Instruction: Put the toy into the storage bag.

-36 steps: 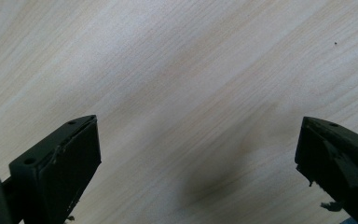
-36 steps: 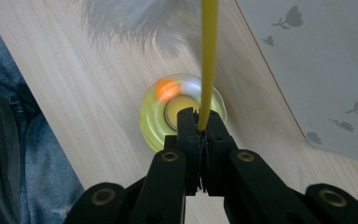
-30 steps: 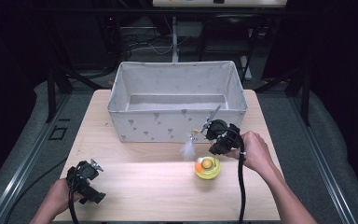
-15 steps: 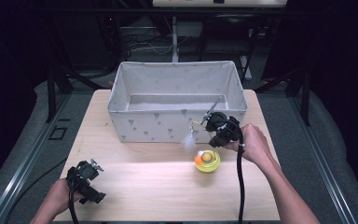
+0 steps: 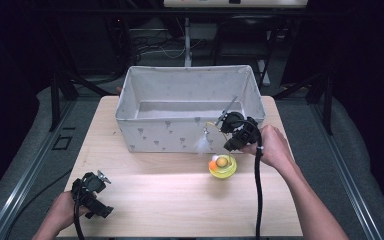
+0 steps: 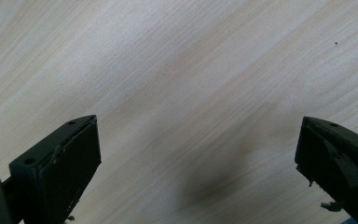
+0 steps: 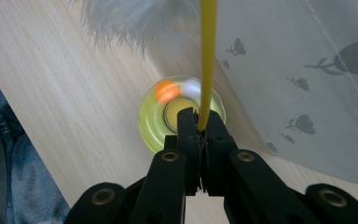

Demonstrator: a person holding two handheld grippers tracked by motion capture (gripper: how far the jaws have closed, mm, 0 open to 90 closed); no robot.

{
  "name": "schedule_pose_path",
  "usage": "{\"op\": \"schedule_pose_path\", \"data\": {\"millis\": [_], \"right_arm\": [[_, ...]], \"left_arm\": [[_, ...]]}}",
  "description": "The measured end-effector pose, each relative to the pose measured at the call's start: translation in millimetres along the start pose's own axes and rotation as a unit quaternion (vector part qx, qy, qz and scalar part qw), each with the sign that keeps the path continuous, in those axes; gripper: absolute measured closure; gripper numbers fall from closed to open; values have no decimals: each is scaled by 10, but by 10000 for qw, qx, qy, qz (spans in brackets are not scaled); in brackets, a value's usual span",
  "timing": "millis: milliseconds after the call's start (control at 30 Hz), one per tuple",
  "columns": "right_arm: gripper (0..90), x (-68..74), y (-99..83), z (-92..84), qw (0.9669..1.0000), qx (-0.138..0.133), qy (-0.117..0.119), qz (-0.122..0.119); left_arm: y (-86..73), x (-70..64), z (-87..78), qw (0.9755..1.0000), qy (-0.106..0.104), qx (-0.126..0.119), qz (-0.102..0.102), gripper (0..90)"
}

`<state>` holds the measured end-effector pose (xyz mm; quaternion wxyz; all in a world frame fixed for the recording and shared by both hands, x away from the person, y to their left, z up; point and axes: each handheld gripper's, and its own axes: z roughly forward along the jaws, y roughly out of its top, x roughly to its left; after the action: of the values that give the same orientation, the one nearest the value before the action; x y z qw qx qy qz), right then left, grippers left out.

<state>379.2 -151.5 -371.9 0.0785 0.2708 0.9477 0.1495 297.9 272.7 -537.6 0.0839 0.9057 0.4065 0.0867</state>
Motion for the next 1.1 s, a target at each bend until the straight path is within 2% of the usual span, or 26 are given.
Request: {"op": "schedule_pose_path", "data": {"millis": [533,1100], "right_arm": [[882,-26,73,-222,9999,-132,-36,-25],[882,-80,171,-550,9996,-247,-117,-21]], "left_arm": [[3,0,3,10000,25,12,17,3],[2,-1,4,10000,14,11,4,4]]}}
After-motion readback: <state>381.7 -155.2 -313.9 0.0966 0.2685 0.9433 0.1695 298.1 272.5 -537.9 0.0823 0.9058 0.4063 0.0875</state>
